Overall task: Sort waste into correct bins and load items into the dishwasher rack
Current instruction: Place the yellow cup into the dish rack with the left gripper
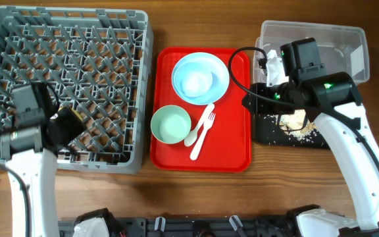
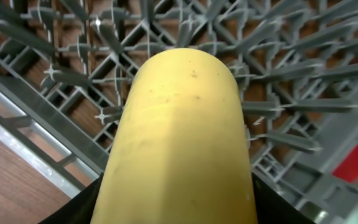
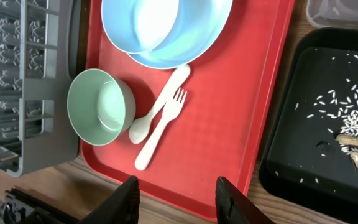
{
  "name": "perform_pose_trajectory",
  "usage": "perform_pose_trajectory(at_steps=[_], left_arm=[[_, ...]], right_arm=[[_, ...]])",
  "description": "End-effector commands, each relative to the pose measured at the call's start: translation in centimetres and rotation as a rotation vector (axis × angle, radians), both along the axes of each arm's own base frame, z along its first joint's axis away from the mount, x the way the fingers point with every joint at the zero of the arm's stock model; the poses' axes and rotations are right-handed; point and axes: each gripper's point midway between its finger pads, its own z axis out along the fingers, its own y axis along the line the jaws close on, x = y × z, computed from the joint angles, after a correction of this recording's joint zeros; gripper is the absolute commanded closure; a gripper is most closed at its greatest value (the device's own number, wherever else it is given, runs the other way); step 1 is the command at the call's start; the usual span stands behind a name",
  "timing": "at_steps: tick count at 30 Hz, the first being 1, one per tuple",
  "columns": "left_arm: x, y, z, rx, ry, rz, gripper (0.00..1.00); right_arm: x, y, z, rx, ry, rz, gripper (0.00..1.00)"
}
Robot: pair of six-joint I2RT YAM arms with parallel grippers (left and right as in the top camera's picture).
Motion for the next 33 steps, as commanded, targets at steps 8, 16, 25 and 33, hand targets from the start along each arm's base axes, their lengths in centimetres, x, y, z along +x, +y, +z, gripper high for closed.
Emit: perform_pose_trajectory(at_steps=[8,16,25,33], left_arm=[[1.3,0.0,-4.2,-0.066,0.143,-0.013,0.86],[1.6,0.1,-4.5,-0.067,0.146,-0.013,0.0],[3.5,-0.5,0.3,-0.064,-0.018,-0.041,0.0],[4.4,-7.7,5.4,-0.135,-0.224,-0.28,0.0]], right_arm=[[0.2,-0.4,0.2,-0.011,-0.007,-0.018,0.6],[-0.1,-0.4,0.1,-0.013,0.003,-0.018,0.59],[0.2,-1.1,-0.1,-0.043,-0.001,-0.044,0.52],[1.0,-1.7,1.1,0.065,-0.021,-0.069,0.27]])
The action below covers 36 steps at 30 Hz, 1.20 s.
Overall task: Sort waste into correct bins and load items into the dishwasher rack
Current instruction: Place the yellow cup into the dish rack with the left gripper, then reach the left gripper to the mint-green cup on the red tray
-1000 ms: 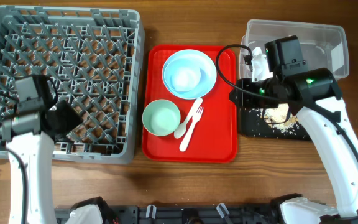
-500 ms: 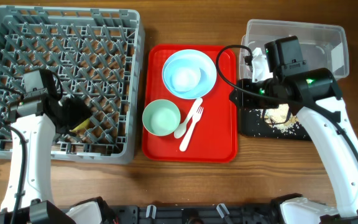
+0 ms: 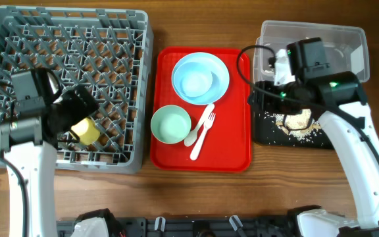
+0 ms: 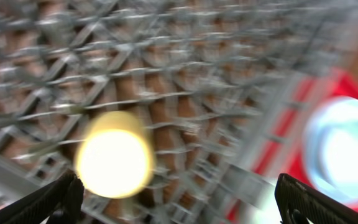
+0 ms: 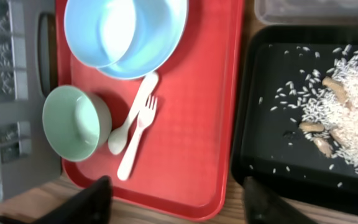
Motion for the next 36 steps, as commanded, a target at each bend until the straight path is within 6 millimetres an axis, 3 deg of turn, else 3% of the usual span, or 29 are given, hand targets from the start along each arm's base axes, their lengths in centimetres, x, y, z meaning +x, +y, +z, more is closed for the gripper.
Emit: perform_pose_trajectory(at_steps=[1,8,14,18,21,27,33,36], left_arm=[[-0.3,-4.2,1.5,-0.009,-0.036,-0.143,0.0],[-2.3,-7.3,0.0,-0.051,0.066,-0.211,0.0],[-1.8,-10.7,0.2,-0.062,0.035,-0.331,0.0],[-0.9,-14.1,0.4,-0.062,-0.004,-0.442,0.0],[-0.7,-17.0,-0.2,-0.067,-0.006,-0.524,0.0],[-0.5,-22.8,-3.3,-0.072,0.047,-0.677,0.0],[-0.2,-25.9,-7.5,-0.054,0.127,-0.746,0.01],[0.1,-26.9,-10.4,-0.042,0.181,-0.762,0.13]], right_arm=[[0.2,2.4,2.1,0.167,-0.061,0.115,0.28],[-0.3,4.3,1.8,0.146,-0.058,0.159,0.28],[0.6,1.2,0.5,0.007,-0.007,-0.147,0.25],[0.8,-0.4,0.5,-0.011,-0.007,-0.218,0.23],[0.6,-2.8,0.6,-0.029,0.008,-0.288,0.2],[-0.5,-9.1,0.1,-0.069,0.066,-0.431,0.08],[-1.4,-11.8,-0.2,-0.1,0.089,-0.444,0.07],[-1.4,-11.9,-0.2,-0.105,0.087,-0.435,0.06]])
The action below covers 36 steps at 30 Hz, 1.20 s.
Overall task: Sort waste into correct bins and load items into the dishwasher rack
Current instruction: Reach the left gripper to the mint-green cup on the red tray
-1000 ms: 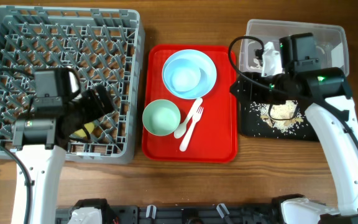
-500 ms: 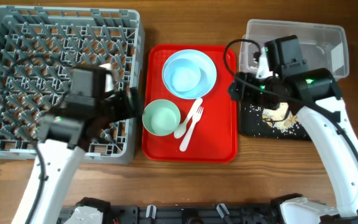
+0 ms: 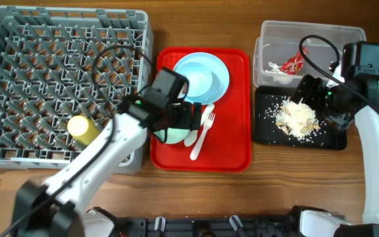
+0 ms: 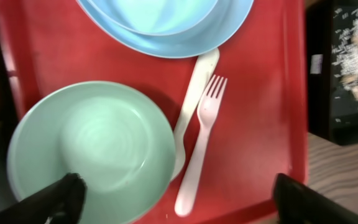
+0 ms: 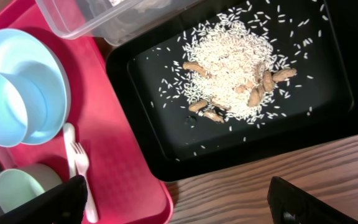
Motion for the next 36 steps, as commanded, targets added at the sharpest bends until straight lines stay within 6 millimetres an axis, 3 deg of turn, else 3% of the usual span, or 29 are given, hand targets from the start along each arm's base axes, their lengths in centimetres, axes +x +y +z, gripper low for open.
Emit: perform_pose_trajectory(at_steps=[1,8,13,19,20,24,29,32,36], left_arm=[[0.1,-1.2,-3.3,0.03,0.061,-0.02,0.17],[0.5,-1.4,-7.2,0.073,0.125,-0.02,0.49],[0.6,-1.5,-8.2,0.081,0.138,-0.019,0.71],[0.4,-1.3,-9.9,0.103,0.17,-0.019,0.78],[0.3,-1.3,-10.0,0.105,0.174,-0.019,0.85],[0.4,-1.4,-9.9,0.102,0.171,-0.019,0.96],[0.1,-1.9,-9.2,0.068,0.181,-0.032,0.96],[-0.1,-2.5,-7.6,0.027,0.18,-0.045,0.96],[-0.2,-2.5,-3.9,-0.002,0.139,-0.048,0.96]], right_arm=[[-0.1,-0.3,0.6,-0.028,-0.024,0.035,0.06],[-0.1,-0.3,0.6,-0.028,-0.024,0.036,0.07],[-0.2,-0.3,0.6,-0.028,-0.023,0.036,0.07],[-0.4,-0.3,0.5,-0.026,-0.014,0.036,0.07],[-0.4,-0.3,0.5,-0.026,-0.013,0.036,0.07],[-0.5,-0.3,0.5,-0.026,-0.01,0.036,0.07],[-0.5,-0.3,0.5,-0.026,-0.01,0.037,0.07],[-0.5,-0.3,0.5,-0.028,-0.01,0.044,0.07],[-0.5,-0.3,0.5,-0.028,-0.01,0.043,0.07]])
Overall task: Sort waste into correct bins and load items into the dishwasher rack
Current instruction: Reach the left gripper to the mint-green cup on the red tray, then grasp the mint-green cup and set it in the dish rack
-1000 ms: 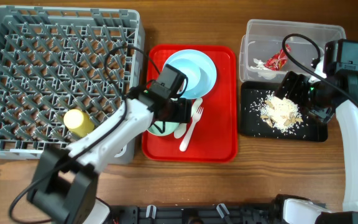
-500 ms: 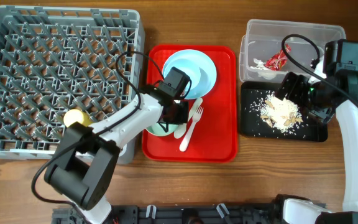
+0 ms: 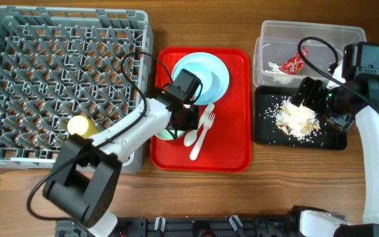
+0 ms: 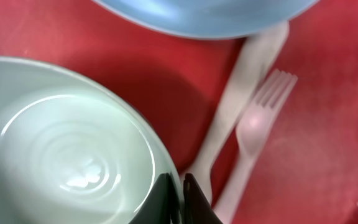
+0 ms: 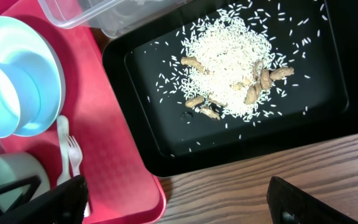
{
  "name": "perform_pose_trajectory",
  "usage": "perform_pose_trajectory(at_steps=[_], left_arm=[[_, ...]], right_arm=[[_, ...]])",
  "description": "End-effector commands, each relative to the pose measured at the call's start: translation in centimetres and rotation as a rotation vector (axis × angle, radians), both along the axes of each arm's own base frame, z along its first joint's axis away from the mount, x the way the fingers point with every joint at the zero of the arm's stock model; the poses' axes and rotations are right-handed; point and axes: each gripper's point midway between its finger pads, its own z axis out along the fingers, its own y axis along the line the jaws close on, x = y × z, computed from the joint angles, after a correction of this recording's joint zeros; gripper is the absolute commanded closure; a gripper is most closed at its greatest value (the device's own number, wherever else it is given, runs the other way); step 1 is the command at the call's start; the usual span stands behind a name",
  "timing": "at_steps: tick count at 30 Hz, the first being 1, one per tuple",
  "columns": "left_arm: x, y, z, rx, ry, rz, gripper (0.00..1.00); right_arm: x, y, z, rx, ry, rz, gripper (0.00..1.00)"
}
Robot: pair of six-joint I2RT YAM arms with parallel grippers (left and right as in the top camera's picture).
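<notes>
On the red tray my left gripper is down at the pale green bowl, its jaws shut on the bowl's right rim. Overhead, that left gripper covers much of the bowl. A white spoon and a pink fork lie just right of the bowl. A blue bowl sits on a blue plate at the tray's far end. A yellow cup stands in the grey dishwasher rack. My right gripper hangs open above the black tray, holding nothing.
The black tray holds a heap of rice and peanuts. Behind it stands a clear plastic bin with wrappers inside. Bare wooden table runs along the front edge. The rack fills the left side.
My left gripper was open above the green bowl; now it is low and shut on the bowl's right rim. The right arm has barely shifted.
My left gripper first held the yellow cup over the rack. Then the cup stood in the rack, free of the gripper. Then the left gripper was open over the green bowl, and the right had gone from the red tray's edge to over the black tray. Now the left grips the bowl's rim.
</notes>
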Motion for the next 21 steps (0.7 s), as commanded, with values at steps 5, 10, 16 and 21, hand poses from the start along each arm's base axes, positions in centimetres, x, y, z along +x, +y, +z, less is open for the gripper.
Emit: perform_pose_trajectory(at_steps=[5,10,16,21], left_arm=[[-0.4,-1.1,9.2,-0.174,-0.134,-0.028,0.96],[0.5,1.4,14.6,-0.236,-0.279,0.035,0.96],[2.8,7.6,19.6,-0.319,-0.427,0.081,0.96],[5.7,13.3,22.6,-0.433,-0.472,0.17,0.96]], right_arm=[[-0.1,-0.3,0.6,-0.023,-0.023,0.024,0.07],[-0.1,-0.3,0.6,-0.024,-0.023,0.025,0.07],[-0.1,-0.3,0.6,-0.024,-0.023,0.026,0.07],[-0.1,-0.3,0.6,-0.023,-0.023,0.026,0.07]])
